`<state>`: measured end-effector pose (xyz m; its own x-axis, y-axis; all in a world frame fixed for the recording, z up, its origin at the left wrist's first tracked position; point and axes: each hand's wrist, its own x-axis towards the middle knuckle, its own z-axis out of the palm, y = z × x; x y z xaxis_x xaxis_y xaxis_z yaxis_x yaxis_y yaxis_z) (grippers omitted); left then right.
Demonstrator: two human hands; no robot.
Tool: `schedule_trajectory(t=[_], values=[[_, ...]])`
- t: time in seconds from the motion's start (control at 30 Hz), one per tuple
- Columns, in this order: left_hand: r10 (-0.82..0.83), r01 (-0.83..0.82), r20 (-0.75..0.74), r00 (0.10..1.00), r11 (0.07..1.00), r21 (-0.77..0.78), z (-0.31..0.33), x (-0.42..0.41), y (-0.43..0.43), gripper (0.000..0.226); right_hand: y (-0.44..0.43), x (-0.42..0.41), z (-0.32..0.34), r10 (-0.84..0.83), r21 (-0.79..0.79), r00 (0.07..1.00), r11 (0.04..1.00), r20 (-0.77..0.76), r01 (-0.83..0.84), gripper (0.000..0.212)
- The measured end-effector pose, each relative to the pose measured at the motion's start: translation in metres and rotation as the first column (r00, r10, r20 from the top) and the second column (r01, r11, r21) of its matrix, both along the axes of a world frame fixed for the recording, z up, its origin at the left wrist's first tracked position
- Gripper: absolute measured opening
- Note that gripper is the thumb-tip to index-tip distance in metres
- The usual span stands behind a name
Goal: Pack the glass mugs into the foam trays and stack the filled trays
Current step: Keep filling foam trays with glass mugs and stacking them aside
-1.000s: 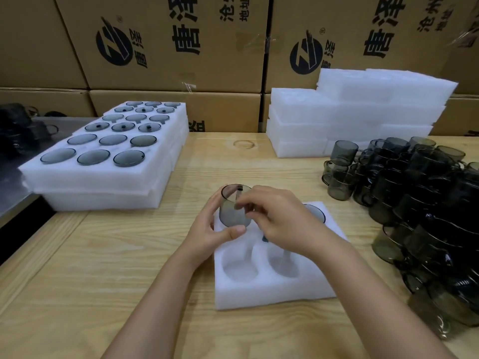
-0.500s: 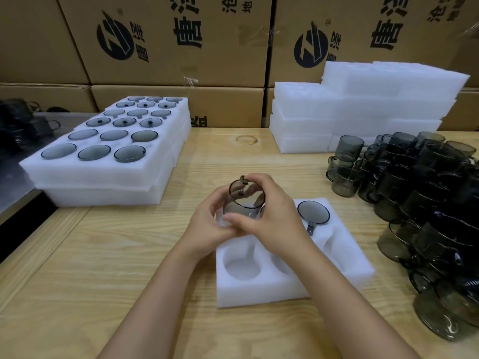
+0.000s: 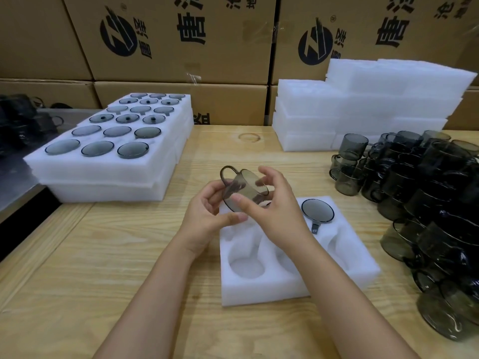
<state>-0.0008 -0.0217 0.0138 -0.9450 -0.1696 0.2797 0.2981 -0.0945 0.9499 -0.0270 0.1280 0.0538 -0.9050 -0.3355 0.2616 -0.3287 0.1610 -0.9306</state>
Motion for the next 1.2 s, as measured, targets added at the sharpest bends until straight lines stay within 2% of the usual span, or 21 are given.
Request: schedule_trajectory(t=[0.1,0.23,0.33,0.4,0.47,0.53,0.7,0.83,1.0,1.1,1.2], values=[[-0.024,0.024,-0.005,1.000,0.997,-0.067,-0.001,0.000,0.006,0.072,0.000,0.001,-0.001,-0.029,-0.056,0.999,0.998,0.014,0.030,0.060],[-0.186,0.185,0.005,0.983,0.981,0.055,0.007,0.006,-0.002,0.072,0.005,0.001,-0.001,0.049,-0.079,0.998,0.996,-0.025,-0.051,0.054],[-0.128,0.124,0.074,0.989,0.991,0.052,0.011,0.007,-0.004,0.078,0.011,0.001,0.001,0.144,-0.058,0.988,0.988,-0.047,-0.146,0.050],[-0.066,0.066,0.065,0.996,0.998,0.005,0.009,0.006,-0.004,0.072,0.013,0.001,0.002,0.185,-0.070,0.983,0.980,-0.021,-0.186,0.053],[-0.055,0.057,0.040,0.998,0.997,-0.047,0.008,0.007,-0.004,0.061,0.013,0.000,0.002,0.213,-0.105,0.977,0.972,0.004,-0.211,0.058],[-0.066,0.068,0.029,0.997,0.996,-0.060,0.007,0.008,-0.007,0.061,0.014,-0.001,0.002,0.248,-0.118,0.969,0.962,0.005,-0.246,0.060],[-0.206,0.210,0.056,0.977,0.975,-0.076,0.005,0.007,-0.014,0.070,0.012,-0.004,0.000,0.253,-0.074,0.967,0.965,0.000,-0.253,0.037],[-0.317,0.321,0.081,0.945,0.947,-0.029,0.004,0.009,-0.020,0.073,0.007,-0.002,-0.001,0.294,-0.018,0.954,0.955,-0.051,-0.295,0.032],[-0.334,0.324,0.131,0.934,0.942,0.092,0.004,0.010,-0.021,0.099,0.005,0.000,0.000,0.356,0.017,0.932,0.934,-0.065,-0.356,0.033],[-0.346,0.333,0.126,0.930,0.936,0.115,0.004,0.011,-0.022,0.100,0.003,-0.001,0.003,0.380,0.043,0.924,0.925,-0.036,-0.379,0.029],[-0.343,0.328,0.151,0.927,0.938,0.113,0.001,0.011,-0.025,0.092,0.003,-0.008,0.007,0.404,0.149,0.915,0.904,0.005,-0.400,0.025]])
